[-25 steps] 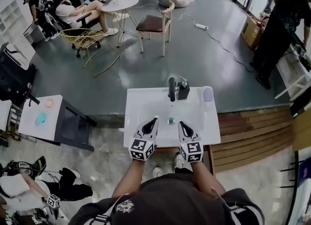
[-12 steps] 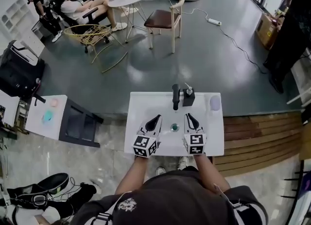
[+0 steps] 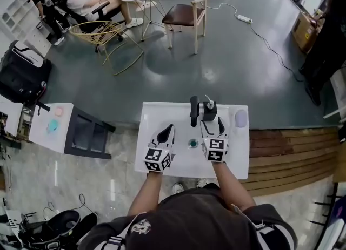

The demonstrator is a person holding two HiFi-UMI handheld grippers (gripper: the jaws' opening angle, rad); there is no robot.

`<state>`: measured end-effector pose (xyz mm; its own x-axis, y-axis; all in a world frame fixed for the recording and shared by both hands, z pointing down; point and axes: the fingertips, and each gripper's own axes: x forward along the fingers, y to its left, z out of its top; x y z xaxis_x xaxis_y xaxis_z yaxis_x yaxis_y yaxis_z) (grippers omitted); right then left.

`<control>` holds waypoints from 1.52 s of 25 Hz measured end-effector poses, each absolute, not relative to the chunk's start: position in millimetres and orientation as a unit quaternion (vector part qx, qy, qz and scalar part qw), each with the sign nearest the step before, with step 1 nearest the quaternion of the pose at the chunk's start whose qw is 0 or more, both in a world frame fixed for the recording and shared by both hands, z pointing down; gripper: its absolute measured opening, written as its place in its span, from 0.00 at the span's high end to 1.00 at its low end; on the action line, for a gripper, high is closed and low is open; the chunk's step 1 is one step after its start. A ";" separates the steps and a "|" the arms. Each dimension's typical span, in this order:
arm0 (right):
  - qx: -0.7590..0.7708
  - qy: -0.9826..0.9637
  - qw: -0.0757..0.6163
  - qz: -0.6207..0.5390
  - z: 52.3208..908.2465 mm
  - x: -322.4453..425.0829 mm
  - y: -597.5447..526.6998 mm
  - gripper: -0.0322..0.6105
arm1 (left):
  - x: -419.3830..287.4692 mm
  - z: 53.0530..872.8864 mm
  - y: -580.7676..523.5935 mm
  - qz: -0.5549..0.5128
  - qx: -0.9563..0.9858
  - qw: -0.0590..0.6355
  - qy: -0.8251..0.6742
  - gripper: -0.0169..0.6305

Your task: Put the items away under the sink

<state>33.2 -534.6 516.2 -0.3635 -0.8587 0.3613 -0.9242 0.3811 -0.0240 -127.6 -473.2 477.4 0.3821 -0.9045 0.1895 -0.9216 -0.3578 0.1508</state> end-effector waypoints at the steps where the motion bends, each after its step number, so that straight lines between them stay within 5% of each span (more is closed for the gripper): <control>1: 0.548 -0.815 0.150 0.113 519.8 33.4 -540.3 0.45 | -131.0 479.9 -475.2 0.040 0.820 0.118 -0.559 0.96; 12: 0.558 -0.798 0.180 0.142 558.0 30.8 -589.5 0.37 | -138.7 502.8 -485.4 0.058 0.804 0.134 -0.576 0.96; 38: 0.537 -0.815 0.185 0.113 555.2 26.6 -581.3 0.44 | -127.6 505.2 -474.6 0.094 0.826 0.099 -0.546 0.96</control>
